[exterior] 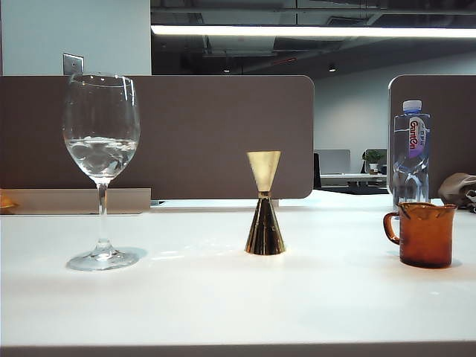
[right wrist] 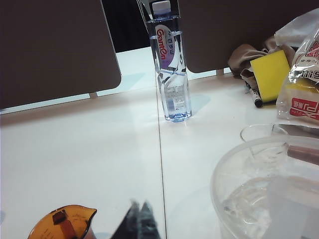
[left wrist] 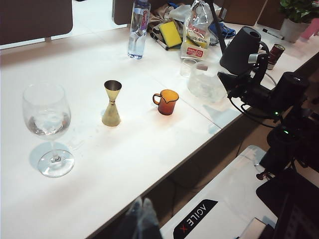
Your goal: Pick up the small amber measuring cup and pour the water in it into the jigger, then pick up the jigger and pour the water in it into the wine glass.
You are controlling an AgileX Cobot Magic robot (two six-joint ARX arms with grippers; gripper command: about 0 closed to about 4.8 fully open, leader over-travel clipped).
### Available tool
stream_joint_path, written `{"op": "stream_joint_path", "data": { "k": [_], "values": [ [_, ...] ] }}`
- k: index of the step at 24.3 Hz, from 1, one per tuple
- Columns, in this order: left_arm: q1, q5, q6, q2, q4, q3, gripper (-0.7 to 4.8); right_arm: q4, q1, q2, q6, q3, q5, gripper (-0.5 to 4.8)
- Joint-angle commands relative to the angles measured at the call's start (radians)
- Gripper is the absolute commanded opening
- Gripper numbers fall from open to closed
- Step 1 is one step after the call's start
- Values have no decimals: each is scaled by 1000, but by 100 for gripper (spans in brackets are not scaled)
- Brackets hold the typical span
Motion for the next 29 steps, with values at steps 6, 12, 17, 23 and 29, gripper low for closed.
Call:
{"op": "stream_joint_path", "data": {
  "k": [6,12,17,23,29],
  "values": [
    [0,3,4,1,-2,3,-2,2,-10,1,-27,-7,0,-5],
    [0,3,4,1,-2,3,-2,-135,-39,1,-159,-7,1,-5],
    [0,3,4,1,-2,3,-2,-197,-14,1,-282,-7,1,-5],
    [0,3,4,1,-2,3,-2,-198,-5,1,-240,-7,-3,-5],
    [0,3,4,1,-2,3,-2,-197,-6,1,-206,-7,-3,-5]
  ]
}}
